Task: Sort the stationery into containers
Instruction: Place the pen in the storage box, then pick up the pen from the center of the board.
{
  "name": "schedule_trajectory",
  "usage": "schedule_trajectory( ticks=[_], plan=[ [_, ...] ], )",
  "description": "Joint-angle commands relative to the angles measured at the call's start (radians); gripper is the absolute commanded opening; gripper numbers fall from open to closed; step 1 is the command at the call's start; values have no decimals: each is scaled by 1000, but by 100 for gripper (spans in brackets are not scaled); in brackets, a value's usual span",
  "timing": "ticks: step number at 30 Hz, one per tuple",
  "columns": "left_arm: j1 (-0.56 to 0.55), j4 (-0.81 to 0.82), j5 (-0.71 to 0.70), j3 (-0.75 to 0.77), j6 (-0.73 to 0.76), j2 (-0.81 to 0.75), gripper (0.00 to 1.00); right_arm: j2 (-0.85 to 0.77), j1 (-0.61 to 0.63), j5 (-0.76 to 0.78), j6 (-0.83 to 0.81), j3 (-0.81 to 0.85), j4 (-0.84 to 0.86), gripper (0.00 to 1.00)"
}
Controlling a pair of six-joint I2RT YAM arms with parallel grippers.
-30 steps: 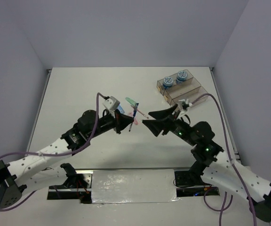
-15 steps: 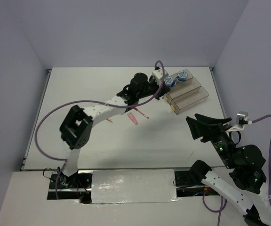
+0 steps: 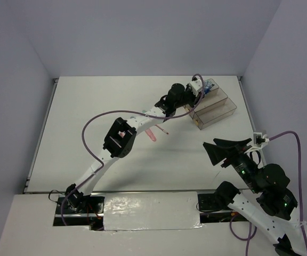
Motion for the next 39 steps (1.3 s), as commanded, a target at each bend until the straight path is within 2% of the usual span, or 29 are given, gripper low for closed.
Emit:
schedule_trajectory(
  ticks=[1,2,6,10,11,17,19,20,21,24,27,30,33,34,35,36,37,38,39],
  plan=[
    [16,83,-5,53,32,34,7,14,-3,-31,-13,14,5,76],
    [16,89,-2,39,30,37,13,16,-1,-36,-16,16,8,76],
    [19,106,-25,14,32,52,22,19,-3,-33,-32,17,17,77],
    [25,113,-41,2,-24,64,48,29,-3,-33,-39,16,22,77],
    [25,118,-48,0,-28,66,61,31,-1,-33,-45,16,23,77],
    [25,126,-64,-7,-59,54,75,43,-1,-26,-56,14,23,77],
    [25,145,-65,-57,-102,15,78,45,-1,-25,-58,6,37,78],
    [26,164,-53,-88,-119,-53,94,48,-1,-23,-59,0,48,79],
    [25,210,-51,-128,-136,-95,99,54,-1,-25,-64,0,51,79],
    [28,227,-134,-257,-194,-274,99,91,-3,-25,-75,6,64,80],
    [52,85,-270,-349,-286,-457,99,128,-3,-43,-90,-4,107,82],
    [103,-136,-346,-496,-398,-658,99,181,-4,-89,-105,-41,170,85],
    [149,-375,-559,-695,-471,-872,99,301,-9,-166,-124,-75,250,88],
    [175,-449,-688,-804,-529,-926,99,388,-12,-206,-137,-79,280,89],
    [195,-571,-721,-849,-556,-1024,99,439,-19,-244,-172,-67,310,89],
    [212,-638,-745,-925,-603,-1067,99,561,-21,-299,-191,-49,315,89],
    [241,-713,-815,-950,-642,-1107,99,629,-24,-321,-229,1,316,90],
    [253,-887,-858,-966,-687,-1167,99,695,-35,-347,-260,34,305,90],
    [261,-972,-899,-983,-771,-1190,99,832,-41,-368,-291,70,296,90]
  ],
)
